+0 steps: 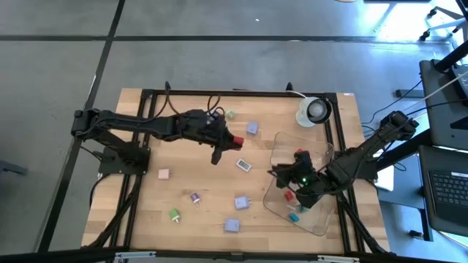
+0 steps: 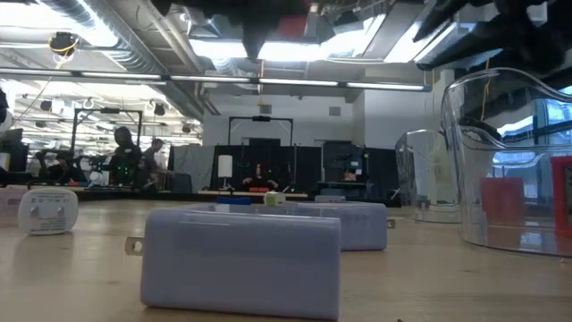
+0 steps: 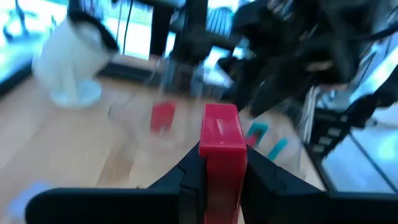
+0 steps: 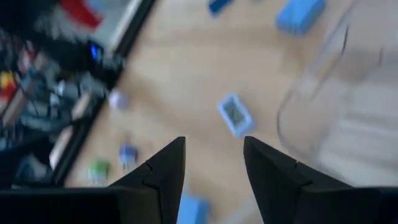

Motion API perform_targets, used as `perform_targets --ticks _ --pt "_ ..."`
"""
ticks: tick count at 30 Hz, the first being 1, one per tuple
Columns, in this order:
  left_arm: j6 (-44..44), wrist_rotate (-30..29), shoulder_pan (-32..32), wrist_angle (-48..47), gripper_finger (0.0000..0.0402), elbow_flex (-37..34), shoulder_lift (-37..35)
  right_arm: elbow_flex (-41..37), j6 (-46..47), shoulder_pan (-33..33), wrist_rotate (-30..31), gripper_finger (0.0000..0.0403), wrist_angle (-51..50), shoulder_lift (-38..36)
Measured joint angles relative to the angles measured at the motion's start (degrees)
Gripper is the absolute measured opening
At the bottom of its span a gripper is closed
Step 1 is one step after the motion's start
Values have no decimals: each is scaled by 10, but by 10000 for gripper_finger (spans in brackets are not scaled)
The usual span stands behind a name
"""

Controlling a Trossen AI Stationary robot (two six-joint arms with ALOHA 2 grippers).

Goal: Pick & Place Office items
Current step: Put the red digital timer into the bottom transparent bin

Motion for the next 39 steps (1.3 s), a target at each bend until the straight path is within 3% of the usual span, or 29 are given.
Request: perform_targets --ticks 5,10,22,27,33,39 --pt "0 -23 -27 68 58 0 0 0 -1 -15 78 166 12 0" --pt "0 -47 -45 93 58 0 -8 0 -84 -28 85 166 91 0" --pt "1 -71 -57 121 58 0 -61 0 -560 -80 7 166 438 0" --pt "2 -72 -59 144 58 0 -82 0 -713 -96 -27 166 550 0" --pt "2 -72 -59 146 58 0 -96 0 -789 -111 -38 166 608 0" --pt "2 -79 -59 145 58 0 -95 0 -793 -136 -74 168 620 0"
